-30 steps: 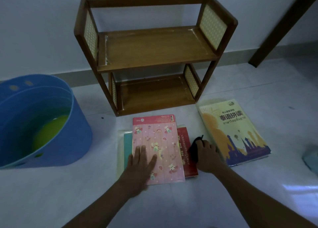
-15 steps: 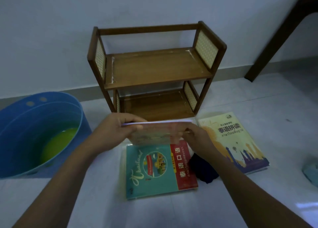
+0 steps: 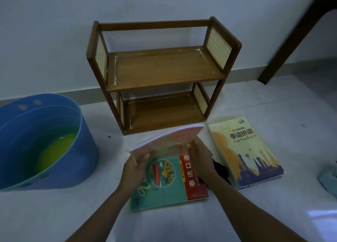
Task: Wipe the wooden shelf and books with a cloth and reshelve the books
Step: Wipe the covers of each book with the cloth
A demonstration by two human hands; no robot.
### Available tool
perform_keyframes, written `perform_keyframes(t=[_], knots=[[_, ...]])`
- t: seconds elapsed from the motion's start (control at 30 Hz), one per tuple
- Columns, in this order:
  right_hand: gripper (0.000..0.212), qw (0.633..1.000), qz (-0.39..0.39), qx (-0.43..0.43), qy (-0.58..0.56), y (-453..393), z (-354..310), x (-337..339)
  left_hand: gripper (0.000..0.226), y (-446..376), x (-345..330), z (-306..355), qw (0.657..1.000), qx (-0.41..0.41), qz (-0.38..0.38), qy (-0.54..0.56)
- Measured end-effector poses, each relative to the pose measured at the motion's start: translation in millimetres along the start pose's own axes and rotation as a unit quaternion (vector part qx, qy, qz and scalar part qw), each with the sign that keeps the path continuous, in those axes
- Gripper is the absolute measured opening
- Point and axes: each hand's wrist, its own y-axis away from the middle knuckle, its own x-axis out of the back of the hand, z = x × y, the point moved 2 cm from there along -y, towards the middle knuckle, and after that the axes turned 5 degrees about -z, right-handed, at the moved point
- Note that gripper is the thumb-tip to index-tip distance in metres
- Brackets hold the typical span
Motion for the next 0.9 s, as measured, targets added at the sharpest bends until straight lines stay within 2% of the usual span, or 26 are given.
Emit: perform_keyframes(t=[0.1,0.2,0.27,0.4,0.47,0.57,0.67,0.77,0.83,0.9], knots=[[0.015,0.999,0.006,0.033,0.005,-8,-10,2,0.019,2,3,2,0.998,-0.018,0.052,-0.001],[0.014,0.999,-0.008,0.034,0.014,-8,-5,-2,0.024,5,6,4,0.998,-0.033,0.055,-0.005],[0.016,1.000,-0.005,0.023,0.005,-8,1,2,0.018,5,2,11,0.998,-0.037,0.046,0.004],[0.019,0.995,0.076,-0.008,-0.061,-15,6,48,0.016,-6,-32,27,0.998,-0.037,-0.041,-0.042],[0.020,0.990,0.138,-0.027,-0.019,-20,17,80,0.024,-14,-66,29,0.994,0.001,-0.093,-0.051],[0.023,0.976,0.195,-0.071,0.069,-28,44,118,0.030,-26,-124,44,0.983,0.061,-0.173,0.008],[0.024,0.959,0.227,-0.119,0.120,-45,76,156,0.033,-42,-172,76,0.973,0.060,-0.216,0.049],[0.031,0.951,0.224,-0.148,0.154,-67,104,188,0.039,-63,-212,85,0.964,0.042,-0.256,0.063],[0.040,0.946,0.207,-0.179,0.174,-77,118,197,0.040,-76,-235,76,0.963,0.028,-0.267,0.008],[0.047,0.937,0.188,-0.209,0.206,-81,133,200,0.046,-90,-249,60,0.954,0.016,-0.272,-0.129]])
